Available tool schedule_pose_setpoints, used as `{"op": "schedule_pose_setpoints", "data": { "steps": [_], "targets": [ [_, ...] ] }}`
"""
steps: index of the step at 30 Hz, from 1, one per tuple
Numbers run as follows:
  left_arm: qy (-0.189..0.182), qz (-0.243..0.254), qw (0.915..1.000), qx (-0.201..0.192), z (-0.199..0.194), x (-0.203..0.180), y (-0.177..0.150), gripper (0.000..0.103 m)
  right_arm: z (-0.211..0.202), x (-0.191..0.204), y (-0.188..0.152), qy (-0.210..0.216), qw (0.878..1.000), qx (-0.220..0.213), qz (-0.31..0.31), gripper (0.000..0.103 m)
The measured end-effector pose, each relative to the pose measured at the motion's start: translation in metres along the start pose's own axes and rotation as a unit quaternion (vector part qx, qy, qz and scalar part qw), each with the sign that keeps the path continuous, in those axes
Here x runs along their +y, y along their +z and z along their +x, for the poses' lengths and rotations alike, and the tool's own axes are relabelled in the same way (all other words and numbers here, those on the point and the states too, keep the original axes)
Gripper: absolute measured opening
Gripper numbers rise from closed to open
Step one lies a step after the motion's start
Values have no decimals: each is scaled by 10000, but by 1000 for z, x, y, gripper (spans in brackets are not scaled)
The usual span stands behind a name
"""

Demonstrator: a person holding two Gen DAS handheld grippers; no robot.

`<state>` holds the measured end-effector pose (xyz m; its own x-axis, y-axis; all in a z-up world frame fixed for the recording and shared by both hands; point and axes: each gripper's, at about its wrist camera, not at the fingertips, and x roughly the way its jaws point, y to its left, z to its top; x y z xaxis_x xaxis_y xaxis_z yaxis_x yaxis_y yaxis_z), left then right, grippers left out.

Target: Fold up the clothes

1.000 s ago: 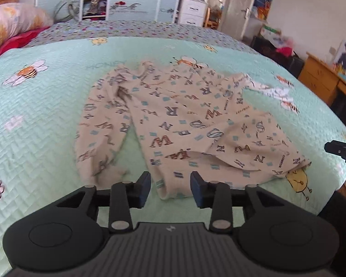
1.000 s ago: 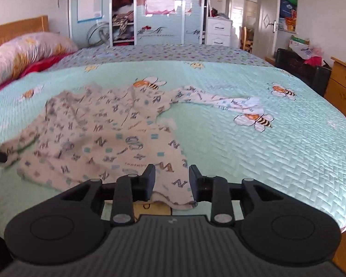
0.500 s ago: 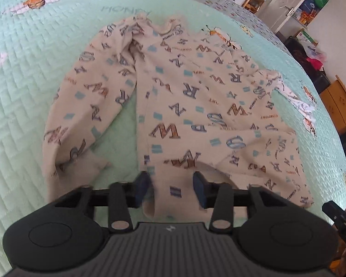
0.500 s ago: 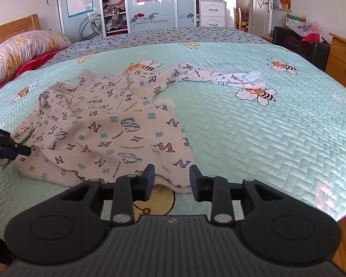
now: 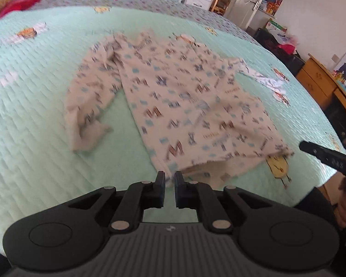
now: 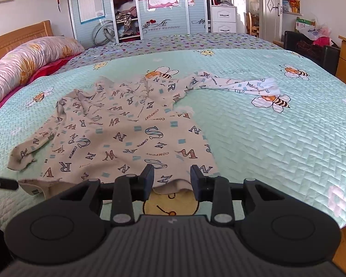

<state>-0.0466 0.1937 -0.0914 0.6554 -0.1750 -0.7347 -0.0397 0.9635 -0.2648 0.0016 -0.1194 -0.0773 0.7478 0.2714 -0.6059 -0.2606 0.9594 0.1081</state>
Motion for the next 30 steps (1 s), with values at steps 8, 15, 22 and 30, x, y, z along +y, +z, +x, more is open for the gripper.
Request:
{"op": "schedule_pose_setpoints", "data": {
  "steps": [8, 15, 22, 30],
  "targets": [
    [93, 844, 9964, 67, 12, -36, -20, 28, -2, -5, -3, -27, 10000, 72, 47, 36],
    [523, 1513, 9864, -378, 22, -69, -24, 43, -1, -7, -5, 9, 9998, 98, 161, 37],
    [633, 1712, 9826, -337, 47, -89, -34, 43, -2, -8, -7, 18, 9996, 118, 250, 37],
    [1586, 1036, 9806, -502, 50, -63, -38, 46, -1, -9, -7, 34, 9994, 138, 311, 38]
  ]
}}
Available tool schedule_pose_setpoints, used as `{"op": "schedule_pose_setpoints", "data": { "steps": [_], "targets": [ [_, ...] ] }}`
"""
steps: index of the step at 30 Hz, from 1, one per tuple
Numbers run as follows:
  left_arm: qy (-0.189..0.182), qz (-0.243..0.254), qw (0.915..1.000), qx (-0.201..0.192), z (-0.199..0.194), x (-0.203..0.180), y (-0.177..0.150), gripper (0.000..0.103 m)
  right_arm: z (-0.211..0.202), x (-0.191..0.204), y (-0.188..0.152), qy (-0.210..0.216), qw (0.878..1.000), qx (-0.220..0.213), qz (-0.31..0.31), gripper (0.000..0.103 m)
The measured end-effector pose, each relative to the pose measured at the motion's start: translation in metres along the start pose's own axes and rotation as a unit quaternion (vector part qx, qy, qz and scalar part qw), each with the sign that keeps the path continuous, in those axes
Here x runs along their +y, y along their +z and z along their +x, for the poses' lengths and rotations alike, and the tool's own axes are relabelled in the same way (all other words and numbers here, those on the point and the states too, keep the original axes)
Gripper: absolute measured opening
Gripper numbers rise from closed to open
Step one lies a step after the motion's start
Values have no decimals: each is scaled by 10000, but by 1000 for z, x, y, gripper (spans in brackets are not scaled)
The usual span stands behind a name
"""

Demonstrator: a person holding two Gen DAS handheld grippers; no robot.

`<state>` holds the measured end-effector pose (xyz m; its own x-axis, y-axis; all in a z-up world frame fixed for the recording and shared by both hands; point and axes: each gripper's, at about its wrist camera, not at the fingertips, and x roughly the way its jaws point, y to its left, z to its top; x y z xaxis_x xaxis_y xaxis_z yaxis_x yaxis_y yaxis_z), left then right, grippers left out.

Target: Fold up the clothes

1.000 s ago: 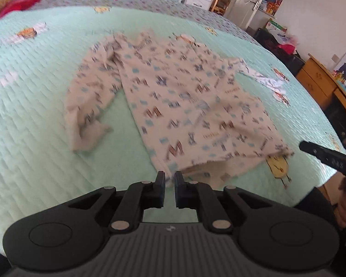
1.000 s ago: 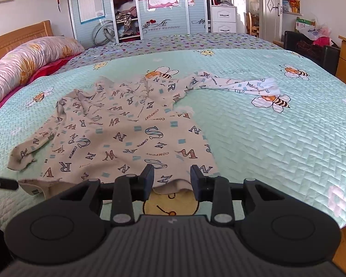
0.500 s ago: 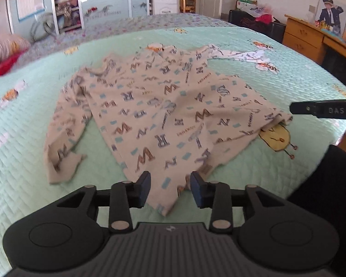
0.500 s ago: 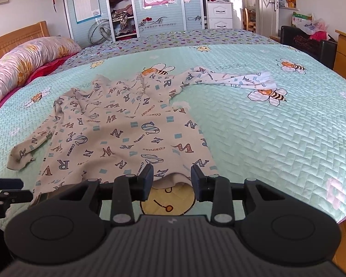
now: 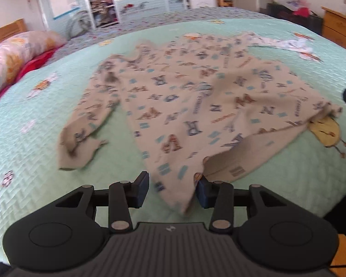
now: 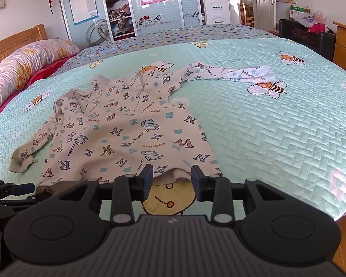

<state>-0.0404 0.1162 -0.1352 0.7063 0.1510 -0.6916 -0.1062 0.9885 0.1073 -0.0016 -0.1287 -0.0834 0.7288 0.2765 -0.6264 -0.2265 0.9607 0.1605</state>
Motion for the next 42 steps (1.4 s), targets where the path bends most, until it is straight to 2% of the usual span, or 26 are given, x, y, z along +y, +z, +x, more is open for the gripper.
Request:
{"op": "schedule_pose_setpoints", "data": {
  "steps": [2, 6, 11, 16, 19, 21, 26, 33, 37, 42],
  "targets": [
    [104, -195, 9997, -62, -2, 8, -2, 45, 1, -1, 0, -18, 10000, 20, 3, 38],
    [-66, -407, 9987, -283, -12, 10, 2, 45, 2, -3, 0, -55, 10000, 61, 10, 38],
    [-87, -498, 9985, -199, -5, 9, 6, 46, 7, -1, -5, -84, 9996, 229, -172, 38],
    [-180, -399, 9989, -139, -4, 5, 2, 46, 20, 22, -10, -209, 9945, 257, -989, 38],
    [-159, -356, 9991, -194, -7, 5, 3, 46, 30, 30, -11, -575, 9870, 173, -1494, 38],
    [-130, -397, 9989, -215, -7, 8, 4, 46, 37, 27, -11, -758, 9843, 250, -1574, 38],
    [-168, -427, 9987, -205, -6, 9, 4, 46, 51, 9, -9, -879, 9865, 400, -1320, 38],
    [-245, -283, 9988, -320, -10, 3, 6, 46, 45, 13, -2, -453, 9941, 94, -981, 39],
    [-194, -252, 9990, -300, -6, 2, 9, 46, 60, 8, 0, -718, 9938, 130, -834, 39],
    [-30, -365, 9987, -368, -4, 10, 13, 46, 70, -14, 1, -1107, 9932, 130, -325, 42]
  ]
}}
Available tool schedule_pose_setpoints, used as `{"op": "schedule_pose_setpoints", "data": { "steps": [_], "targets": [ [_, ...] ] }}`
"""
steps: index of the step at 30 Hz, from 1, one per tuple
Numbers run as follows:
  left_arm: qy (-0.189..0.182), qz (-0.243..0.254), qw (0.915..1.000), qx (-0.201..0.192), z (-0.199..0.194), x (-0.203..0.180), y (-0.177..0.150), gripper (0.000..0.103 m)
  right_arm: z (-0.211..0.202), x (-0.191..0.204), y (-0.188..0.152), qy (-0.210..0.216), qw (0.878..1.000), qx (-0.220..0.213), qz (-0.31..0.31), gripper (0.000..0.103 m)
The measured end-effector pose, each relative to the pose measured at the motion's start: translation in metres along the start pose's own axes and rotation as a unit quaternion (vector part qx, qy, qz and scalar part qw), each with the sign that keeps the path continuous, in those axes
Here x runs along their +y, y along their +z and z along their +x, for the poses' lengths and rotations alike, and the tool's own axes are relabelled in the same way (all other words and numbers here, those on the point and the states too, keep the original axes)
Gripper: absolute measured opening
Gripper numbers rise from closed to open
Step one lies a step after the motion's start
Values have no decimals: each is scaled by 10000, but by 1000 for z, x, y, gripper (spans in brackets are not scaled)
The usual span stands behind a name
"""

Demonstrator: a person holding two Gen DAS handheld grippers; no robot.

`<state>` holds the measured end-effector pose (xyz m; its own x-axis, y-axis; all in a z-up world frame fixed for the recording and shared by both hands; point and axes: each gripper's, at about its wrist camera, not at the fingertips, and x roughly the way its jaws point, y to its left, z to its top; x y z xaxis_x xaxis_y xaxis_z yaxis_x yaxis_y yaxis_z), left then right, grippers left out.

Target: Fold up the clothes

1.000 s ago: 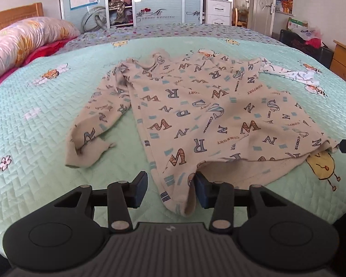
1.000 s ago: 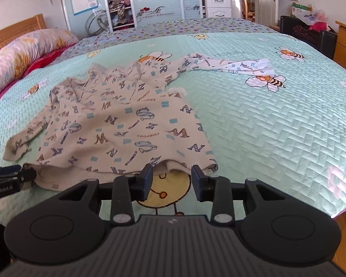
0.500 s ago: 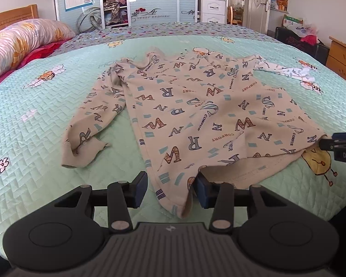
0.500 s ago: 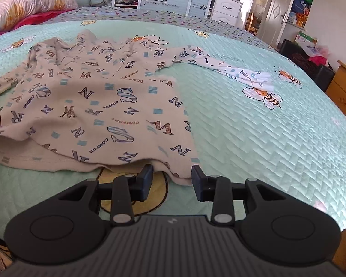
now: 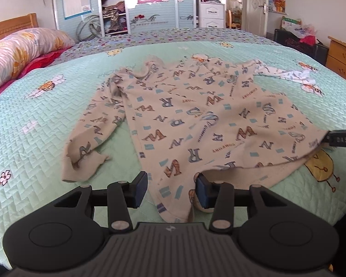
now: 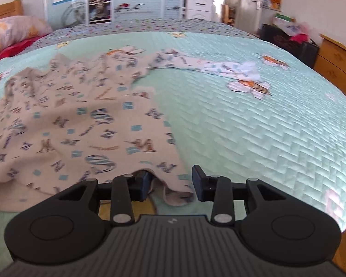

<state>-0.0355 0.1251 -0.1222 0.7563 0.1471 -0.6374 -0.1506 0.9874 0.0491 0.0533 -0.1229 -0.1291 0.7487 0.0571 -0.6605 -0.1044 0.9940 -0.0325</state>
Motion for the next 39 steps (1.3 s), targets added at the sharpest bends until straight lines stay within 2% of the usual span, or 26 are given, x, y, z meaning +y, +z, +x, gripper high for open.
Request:
{"op": "schedule_pose_setpoints", "data": {
  "steps": [2, 7, 8, 9, 13, 14, 15, 16, 17, 22, 26, 28, 31, 32, 35, 36, 39],
  "targets": [
    [23, -19, 10000, 66, 2, 2, -2, 46, 4, -8, -3, -70, 9998, 32, 184, 48],
    [-20, 173, 9994, 290, 10, -5, -13, 46, 7, -8, -5, -65, 9997, -114, 188, 47],
    [-46, 254, 9991, 338, 12, -8, -14, 46, 9, -7, -5, -25, 9998, -72, 164, 38],
    [-43, 286, 9990, 350, 12, -8, -15, 47, 13, -8, -5, 17, 9999, -27, 163, 24],
    [64, 251, 9993, 274, 11, -2, -14, 50, 15, -13, -4, 54, 9995, -23, 294, 14],
    [91, 242, 9993, 254, 11, 0, -14, 47, 14, -15, -4, 70, 9995, -21, 320, 8],
    [118, 233, 9994, 235, 11, 2, -14, 36, 14, -16, -4, 91, 9994, -22, 345, 0],
    [145, 225, 9994, 216, 11, 3, -14, 28, 14, -16, -4, 117, 9993, -42, 364, 0],
    [172, 216, 9994, 197, 10, 5, -14, 15, 13, -17, -3, 146, 9992, -66, 374, 0],
    [317, 152, 9994, -49, -4, 20, -4, 9, -5, -17, 4, 158, 9984, -412, 363, 0],
    [452, 201, 9979, -429, -33, 36, 11, 9, -49, -27, 21, 263, 9951, -835, 454, 0],
    [397, 184, 9979, -472, -54, 44, 18, 9, -76, -29, 26, 378, 9938, -966, 396, 0],
    [325, 275, 9989, -172, -60, 50, 10, 9, -99, -26, 24, 504, 9944, -873, 326, 0],
    [324, 308, 9990, 54, -52, 51, 2, 10, -93, -22, 18, 493, 9962, -677, 238, 0],
    [289, 184, 9957, 864, -15, 57, -28, 12, -47, -15, -8, 486, 9978, 394, 205, 0],
    [278, 130, 9950, 954, -10, 59, -33, 14, -35, -16, -16, 500, 9957, 701, 354, 0],
    [289, 169, 9967, 744, -20, 58, -27, 19, -40, -19, -17, 540, 9947, 823, 312, 0]
  ]
}}
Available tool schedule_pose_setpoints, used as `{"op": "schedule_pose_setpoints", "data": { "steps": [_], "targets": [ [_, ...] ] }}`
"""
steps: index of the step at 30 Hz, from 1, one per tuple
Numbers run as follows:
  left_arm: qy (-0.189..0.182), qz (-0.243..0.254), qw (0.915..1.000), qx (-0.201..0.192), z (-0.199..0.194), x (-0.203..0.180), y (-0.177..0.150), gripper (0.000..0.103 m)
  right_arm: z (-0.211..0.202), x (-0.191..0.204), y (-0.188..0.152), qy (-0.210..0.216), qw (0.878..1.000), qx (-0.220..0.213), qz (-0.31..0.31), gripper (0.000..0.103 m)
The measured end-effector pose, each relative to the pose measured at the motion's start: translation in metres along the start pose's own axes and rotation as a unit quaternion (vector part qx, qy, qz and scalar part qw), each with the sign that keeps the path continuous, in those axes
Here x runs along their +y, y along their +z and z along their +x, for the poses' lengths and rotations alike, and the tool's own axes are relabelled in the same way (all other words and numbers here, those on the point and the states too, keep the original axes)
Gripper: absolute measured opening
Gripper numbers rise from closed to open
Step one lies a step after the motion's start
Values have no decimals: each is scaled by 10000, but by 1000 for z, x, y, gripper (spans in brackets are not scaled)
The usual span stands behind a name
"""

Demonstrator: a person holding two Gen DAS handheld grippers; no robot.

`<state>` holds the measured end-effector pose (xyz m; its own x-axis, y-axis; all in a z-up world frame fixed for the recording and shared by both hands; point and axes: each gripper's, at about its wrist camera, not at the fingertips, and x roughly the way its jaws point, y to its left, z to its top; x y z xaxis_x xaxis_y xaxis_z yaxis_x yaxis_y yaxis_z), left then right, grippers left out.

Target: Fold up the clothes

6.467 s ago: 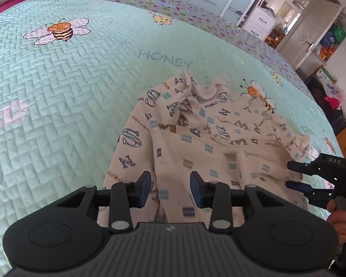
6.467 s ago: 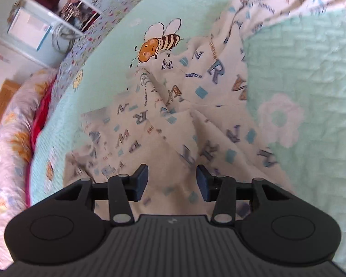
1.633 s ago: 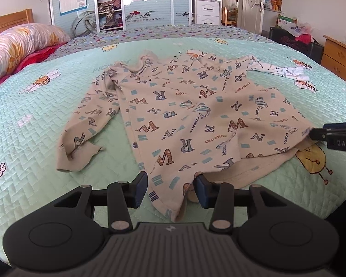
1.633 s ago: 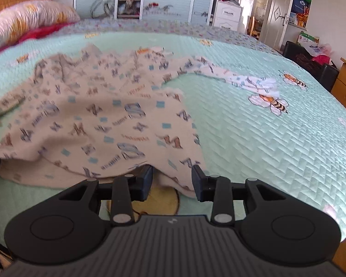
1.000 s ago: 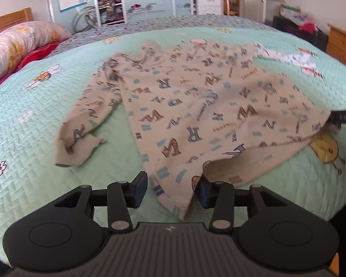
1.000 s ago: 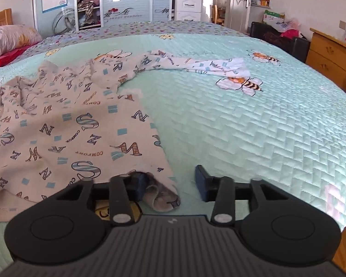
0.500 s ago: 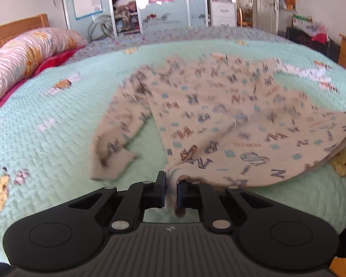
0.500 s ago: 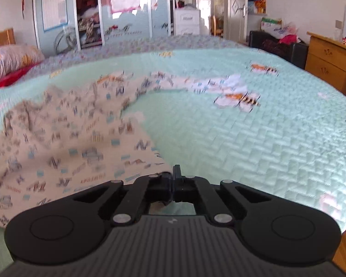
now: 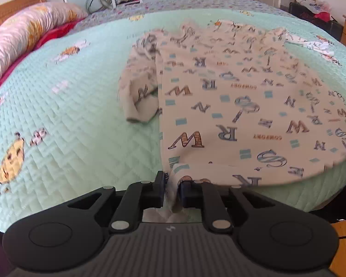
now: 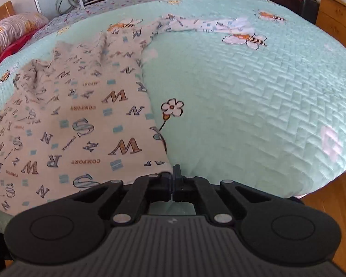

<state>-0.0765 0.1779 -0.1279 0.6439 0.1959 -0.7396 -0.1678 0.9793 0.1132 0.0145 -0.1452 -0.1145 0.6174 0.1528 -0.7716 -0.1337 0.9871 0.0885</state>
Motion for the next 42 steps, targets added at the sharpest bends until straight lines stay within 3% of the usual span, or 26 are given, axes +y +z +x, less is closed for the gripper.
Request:
{"op": "schedule_pose_setpoints", "data": {
  "steps": [2, 5, 6, 10, 13, 14, 15, 16, 17, 21, 23, 25, 30, 34, 38, 42],
  "targets": [
    [48, 101, 9998, -166, -10, -1, 7, 23, -3, -1, -1, 22, 10000, 84, -26, 5],
    [87, 181, 9996, -207, -22, 3, 9, 51, -8, -3, -3, 55, 9997, 210, -64, 35],
    [66, 193, 9997, -155, -26, 5, 7, 56, -11, -5, -4, 71, 9996, 247, -75, 37],
    [-121, 133, 9998, 42, -44, 16, -3, 56, -45, -16, -7, 214, 9996, 157, 37, 37],
    [-351, -87, 9984, -444, -66, 21, 4, 57, -72, -10, 9, 658, 9969, -437, 61, 38],
    [-427, -154, 9971, -617, -68, 21, 11, 59, -73, -2, 15, 742, 9952, -646, 28, 42],
    [-497, -189, 9958, -746, -67, 19, 17, 62, -73, 6, 21, 825, 9929, -853, -5, 55],
    [-563, -199, 9947, -839, -62, 16, 24, 63, -71, 14, 26, 888, 9909, -1013, -40, 61],
    [-601, -184, 9942, -867, -54, 12, 31, 64, -60, 22, 32, 875, 9911, -996, -86, 65],
    [-681, 33, 9971, -344, -5, -9, 37, 64, -1, 44, 35, 754, 9954, -562, -172, 64],
    [-637, 254, 9976, 103, 16, -19, 27, 63, 26, 42, 24, 502, 9984, 74, -243, 64],
    [-548, 277, 9978, 237, 18, -21, 14, 61, 37, 32, 7, 294, 9980, 511, -235, 61],
    [-667, -52, 9974, -280, -9, 1, 25, 61, -14, -3, -2, 334, 9993, 51, 171, 61],
    [-592, -202, 9955, -709, -8, 11, 69, 62, -29, -3, 29, 455, 9968, -618, 230, 63],
    [-490, -245, 9948, -854, 12, 20, 110, 62, -13, 18, 64, 758, 9937, -821, 133, 63],
    [-782, -1262, 9867, -657, 41, 66, 137, 62, 2, 27, 98, 988, 9901, -978, 199, 63]
  ]
}}
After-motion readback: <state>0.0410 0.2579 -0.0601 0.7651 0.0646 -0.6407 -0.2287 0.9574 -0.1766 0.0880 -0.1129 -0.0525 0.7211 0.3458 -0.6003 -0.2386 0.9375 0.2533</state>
